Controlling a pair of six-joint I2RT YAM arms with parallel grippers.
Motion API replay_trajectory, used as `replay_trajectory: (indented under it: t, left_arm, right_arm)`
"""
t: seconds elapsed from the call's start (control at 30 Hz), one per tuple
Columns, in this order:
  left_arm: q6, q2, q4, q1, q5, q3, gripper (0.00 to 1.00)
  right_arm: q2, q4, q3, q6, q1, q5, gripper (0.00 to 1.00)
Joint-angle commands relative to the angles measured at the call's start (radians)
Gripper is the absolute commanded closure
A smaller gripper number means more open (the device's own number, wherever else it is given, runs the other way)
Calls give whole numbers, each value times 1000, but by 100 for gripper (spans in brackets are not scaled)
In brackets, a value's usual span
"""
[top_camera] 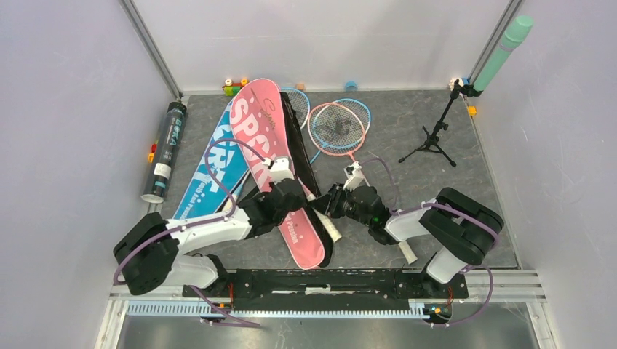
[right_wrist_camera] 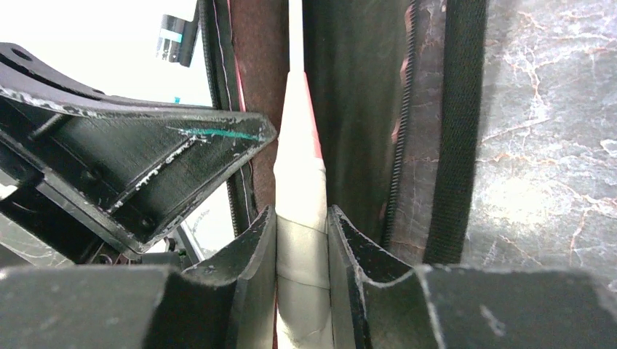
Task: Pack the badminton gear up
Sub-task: Place the racket in the racket bag.
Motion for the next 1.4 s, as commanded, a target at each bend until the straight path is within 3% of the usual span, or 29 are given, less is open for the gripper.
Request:
replay_trajectory:
  t: [0.0, 0.3, 0.47, 0.6, 0.83, 1.03, 1.17, 1.37]
  left_arm:
    - [2, -81, -121, -25, 168, -16, 98]
    - [89, -152, -150, -29, 405, -57, 98]
    - [125, -265, -15, -29, 492, -155, 98]
    - [149, -324, 155, -29, 515, -181, 98]
    - [248, -165, 337, -28, 788, -34, 98]
    - [212, 4, 483, -50, 986, 97, 98]
    - [176, 83, 529, -83, 1016, 134, 98]
    - [128, 163, 592, -123, 991, 116, 98]
  right_arm:
    - [-39, 96, 87, -70, -4, 158, 100]
    - [14, 86, 210, -56, 4, 27, 100]
    - [-45, 90, 155, -76, 14, 19, 100]
    - [-179, 103, 42, -117, 26, 52, 100]
    - [-565, -150, -91, -317, 33, 424, 100]
    - [-851, -262, -229, -361, 34, 747, 100]
    - [-866, -276, -278, -345, 35, 872, 100]
    - [-675, -219, -269, -256, 39, 941, 100]
